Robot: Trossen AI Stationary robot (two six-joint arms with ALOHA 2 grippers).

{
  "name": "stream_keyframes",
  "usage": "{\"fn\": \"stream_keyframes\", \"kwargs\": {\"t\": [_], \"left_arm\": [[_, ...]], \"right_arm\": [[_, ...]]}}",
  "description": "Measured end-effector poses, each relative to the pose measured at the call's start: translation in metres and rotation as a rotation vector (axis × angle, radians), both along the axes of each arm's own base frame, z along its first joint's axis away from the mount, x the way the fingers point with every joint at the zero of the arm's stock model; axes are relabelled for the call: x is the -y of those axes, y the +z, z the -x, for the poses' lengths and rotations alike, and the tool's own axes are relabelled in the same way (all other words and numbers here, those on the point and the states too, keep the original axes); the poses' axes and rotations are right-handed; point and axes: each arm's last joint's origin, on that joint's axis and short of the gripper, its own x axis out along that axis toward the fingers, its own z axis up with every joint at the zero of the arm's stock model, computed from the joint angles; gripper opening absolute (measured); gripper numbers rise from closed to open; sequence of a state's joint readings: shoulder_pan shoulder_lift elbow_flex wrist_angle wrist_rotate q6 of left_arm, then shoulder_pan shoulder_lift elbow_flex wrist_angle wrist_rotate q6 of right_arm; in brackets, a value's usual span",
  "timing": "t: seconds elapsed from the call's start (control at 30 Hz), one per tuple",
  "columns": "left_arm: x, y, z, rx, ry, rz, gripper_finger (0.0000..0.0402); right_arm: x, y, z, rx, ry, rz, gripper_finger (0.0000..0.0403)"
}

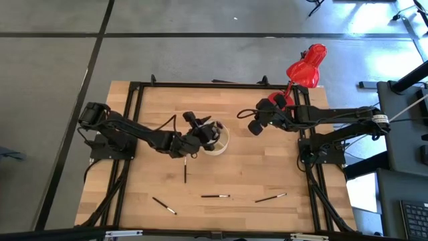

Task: Put items in baskets/containers
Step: Put the eyeshadow brush into the white organizer

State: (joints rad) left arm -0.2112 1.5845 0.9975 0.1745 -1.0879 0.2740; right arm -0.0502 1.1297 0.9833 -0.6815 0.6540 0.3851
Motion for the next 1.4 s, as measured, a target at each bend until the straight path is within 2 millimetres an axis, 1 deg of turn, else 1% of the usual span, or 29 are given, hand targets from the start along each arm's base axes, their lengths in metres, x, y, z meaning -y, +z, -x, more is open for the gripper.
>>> {"fn": "stream_keyframes", "kwargs": {"t": [0.1, 0.2, 0.27, 0.33, 0.4, 0.47, 0.53, 0.6, 0.73, 0.87, 0.93, 1.0, 1.13, 1.27, 1.33, 1.4], "left_arm": [[0.009, 0.012, -0.001, -0.045, -0.014, 0.017, 0.0134], [0.022, 0.024, 0.001, -0.096, -0.079, 0.099, 0.013], [0.028, 0.027, 0.005, -0.138, -0.132, 0.213, 0.0127], [0.033, 0.027, 0.01, -0.186, -0.181, 0.368, 0.0124], [0.037, 0.023, 0.017, -0.262, -0.215, 0.527, 0.0122], [0.04, 0.017, 0.024, -0.329, -0.212, 0.663, 0.0121], [0.043, 0.013, 0.031, -0.369, -0.164, 0.757, 0.0122], [0.044, 0.009, 0.039, -0.387, -0.076, 0.806, 0.0124], [0.046, 0.005, 0.049, -0.323, 0.099, 0.817, 0.0125], [0.046, -0.002, 0.049, -0.254, 0.22, 0.833, 0.0128], [0.044, -0.009, 0.044, -0.214, 0.286, 0.855, 0.0134], [0.042, -0.021, 0.039, -0.221, 0.356, 0.898, 0.0145], [0.043, -0.048, 0.029, -0.3, 0.454, 0.985, 0.0172], [0.042, -0.076, 0.021, -0.372, 0.529, 0.984, 0.0195], [0.041, -0.084, 0.019, -0.374, 0.568, 0.979, 0.0204], [0.039, -0.088, 0.018, -0.365, 0.591, 0.975, 0.0211]], "right_arm": [[0.0, -0.001, 0.001, -0.009, 0.0, -0.003, 0.0128], [0.0, -0.002, 0.002, -0.024, -0.002, -0.005, 0.0128], [0.0, -0.002, 0.003, -0.03, -0.009, -0.012, 0.0128], [0.0, -0.003, 0.004, -0.035, -0.018, -0.019, 0.0128], [0.0, -0.006, 0.004, -0.032, -0.026, -0.024, 0.0128], [0.0, -0.009, 0.004, -0.037, -0.034, -0.025, 0.0128], [0.001, -0.012, 0.005, -0.04, -0.045, -0.018, 0.0128], [0.004, -0.012, 0.004, -0.02, -0.059, -0.016, 0.0128], [0.009, -0.009, 0.0, 0.044, -0.086, -0.017, 0.0128], [0.009, -0.01, 0.0, 0.071, -0.081, -0.092, 0.0128], [0.008, -0.013, 0.002, 0.053, -0.076, -0.139, 0.0128], [0.007, -0.015, 0.005, 0.043, -0.093, -0.172, 0.0128], [0.007, -0.02, 0.01, 0.015, -0.145, -0.194, 0.0128], [0.007, -0.025, 0.011, -0.009, -0.146, -0.191, 0.0128], [0.01, -0.024, 0.01, 0.009, -0.157, -0.183, 0.0128], [0.012, -0.023, 0.009, 0.017, -0.166, -0.169, 0.0128]]}}
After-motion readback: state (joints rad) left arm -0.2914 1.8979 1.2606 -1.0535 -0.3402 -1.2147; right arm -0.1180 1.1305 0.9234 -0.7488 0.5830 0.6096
